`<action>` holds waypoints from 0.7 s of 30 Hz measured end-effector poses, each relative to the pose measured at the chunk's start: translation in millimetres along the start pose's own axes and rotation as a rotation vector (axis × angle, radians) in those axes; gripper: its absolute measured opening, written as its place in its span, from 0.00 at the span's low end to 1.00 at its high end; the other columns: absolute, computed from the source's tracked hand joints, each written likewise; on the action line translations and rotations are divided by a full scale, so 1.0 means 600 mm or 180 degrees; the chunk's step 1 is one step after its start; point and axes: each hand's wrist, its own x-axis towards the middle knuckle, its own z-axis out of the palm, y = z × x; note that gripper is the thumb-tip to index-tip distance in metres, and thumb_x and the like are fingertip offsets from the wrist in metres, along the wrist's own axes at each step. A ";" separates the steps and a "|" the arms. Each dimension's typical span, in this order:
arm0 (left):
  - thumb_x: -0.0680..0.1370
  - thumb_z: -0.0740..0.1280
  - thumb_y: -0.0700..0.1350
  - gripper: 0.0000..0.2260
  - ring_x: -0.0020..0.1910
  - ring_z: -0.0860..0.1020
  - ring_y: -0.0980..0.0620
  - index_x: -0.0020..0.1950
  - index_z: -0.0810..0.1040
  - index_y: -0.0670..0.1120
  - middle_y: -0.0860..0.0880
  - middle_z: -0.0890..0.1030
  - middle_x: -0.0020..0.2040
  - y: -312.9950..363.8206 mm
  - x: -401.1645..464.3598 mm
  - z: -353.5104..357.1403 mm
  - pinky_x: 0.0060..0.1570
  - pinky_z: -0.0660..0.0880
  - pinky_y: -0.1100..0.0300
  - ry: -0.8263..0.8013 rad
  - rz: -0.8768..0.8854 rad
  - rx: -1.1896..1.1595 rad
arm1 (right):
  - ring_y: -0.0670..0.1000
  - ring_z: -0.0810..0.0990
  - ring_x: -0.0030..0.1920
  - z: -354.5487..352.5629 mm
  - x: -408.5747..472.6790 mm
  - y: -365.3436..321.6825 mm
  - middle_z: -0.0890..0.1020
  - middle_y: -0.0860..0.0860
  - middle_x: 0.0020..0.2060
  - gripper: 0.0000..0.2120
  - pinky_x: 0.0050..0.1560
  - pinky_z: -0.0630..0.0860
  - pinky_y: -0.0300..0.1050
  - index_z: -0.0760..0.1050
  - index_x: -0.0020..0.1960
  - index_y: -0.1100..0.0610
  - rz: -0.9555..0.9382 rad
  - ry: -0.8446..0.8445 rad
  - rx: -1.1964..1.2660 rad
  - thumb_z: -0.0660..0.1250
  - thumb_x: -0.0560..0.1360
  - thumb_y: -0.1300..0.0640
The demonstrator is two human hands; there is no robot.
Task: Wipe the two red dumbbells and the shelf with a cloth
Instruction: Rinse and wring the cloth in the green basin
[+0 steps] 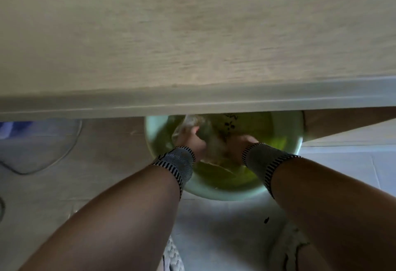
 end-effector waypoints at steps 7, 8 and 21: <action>0.79 0.63 0.57 0.20 0.54 0.78 0.42 0.67 0.73 0.47 0.42 0.78 0.61 0.040 -0.015 0.010 0.41 0.79 0.49 -0.0918 -0.1013 -0.2209 | 0.60 0.77 0.58 -0.010 0.001 -0.026 0.78 0.61 0.58 0.21 0.57 0.73 0.47 0.76 0.58 0.64 -0.0122 -0.0109 0.1991 0.61 0.76 0.49; 0.79 0.64 0.56 0.16 0.47 0.79 0.46 0.58 0.77 0.45 0.44 0.82 0.51 0.045 -0.018 0.010 0.37 0.77 0.54 -0.0972 -0.1174 -0.2524 | 0.61 0.79 0.54 -0.009 -0.006 -0.039 0.81 0.62 0.54 0.22 0.57 0.76 0.52 0.78 0.52 0.64 -0.0169 -0.0035 0.2434 0.62 0.73 0.45; 0.84 0.57 0.44 0.21 0.68 0.71 0.37 0.74 0.65 0.35 0.35 0.70 0.70 0.055 -0.014 0.008 0.64 0.69 0.49 -0.0251 -0.0965 -0.1631 | 0.57 0.77 0.59 0.008 0.004 0.006 0.77 0.58 0.61 0.14 0.52 0.74 0.49 0.71 0.64 0.61 0.0475 0.0078 0.1177 0.57 0.80 0.59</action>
